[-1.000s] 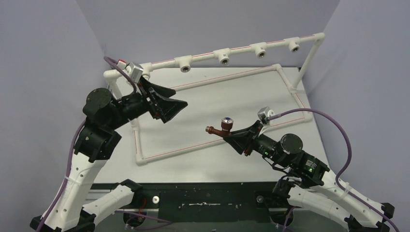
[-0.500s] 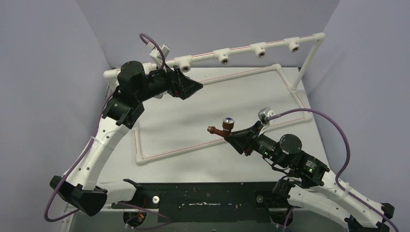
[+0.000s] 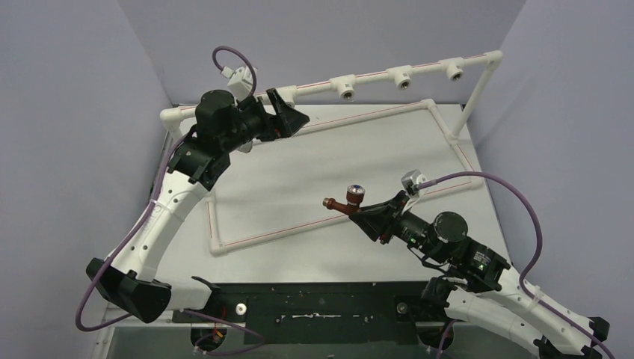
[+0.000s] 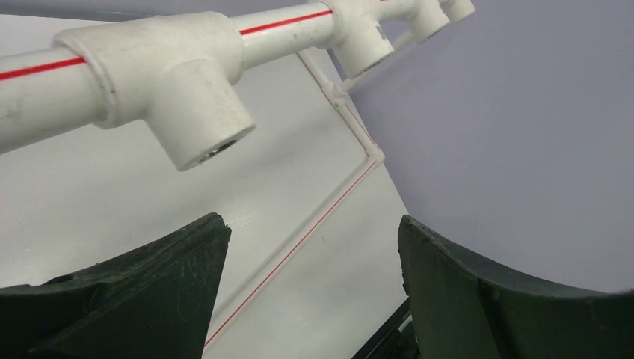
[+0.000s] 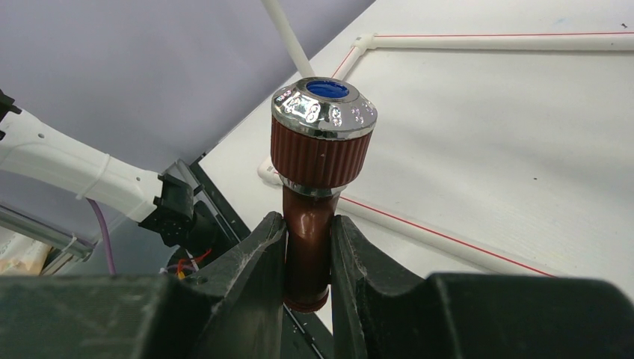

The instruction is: Install the water faucets

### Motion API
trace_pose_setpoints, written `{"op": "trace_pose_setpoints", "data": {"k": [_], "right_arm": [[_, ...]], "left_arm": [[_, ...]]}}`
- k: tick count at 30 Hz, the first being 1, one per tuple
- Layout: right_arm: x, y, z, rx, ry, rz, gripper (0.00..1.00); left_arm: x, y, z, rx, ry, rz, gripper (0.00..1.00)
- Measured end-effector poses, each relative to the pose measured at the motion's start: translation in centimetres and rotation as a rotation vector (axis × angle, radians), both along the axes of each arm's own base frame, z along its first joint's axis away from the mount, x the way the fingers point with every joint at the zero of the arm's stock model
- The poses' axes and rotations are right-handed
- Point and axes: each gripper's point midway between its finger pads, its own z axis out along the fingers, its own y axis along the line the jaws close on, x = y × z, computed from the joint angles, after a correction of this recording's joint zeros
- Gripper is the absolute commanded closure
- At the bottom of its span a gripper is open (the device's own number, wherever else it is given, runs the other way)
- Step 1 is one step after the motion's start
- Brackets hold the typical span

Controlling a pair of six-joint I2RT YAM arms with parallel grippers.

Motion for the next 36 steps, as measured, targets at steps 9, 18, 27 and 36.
{"op": "trace_pose_setpoints", "data": {"k": [9,18,27,36], "right_arm": [[-0.1,-0.3,0.1,0.018,0.001,-0.009,1.0],[-0.4,-0.9,0.0,0.033,-0.006,-0.017,1.0],[-0.5,-1.7,0.6,0.054,-0.031,-0.035,1.0],[-0.6,-2.1,1.0,0.062,-0.048,-0.041,1.0]], "left_arm": [[3.3,2.0,-1.6,-0.096,0.152,0.203,0.28],[5.0,2.0,-1.4,-0.194,0.229,0.257,0.35],[6.4,1.3,-0.6,-0.247,0.244,0.266,0.47],[7.5,1.3,-1.5,-0.246,0.267,0.302,0.7]]}}
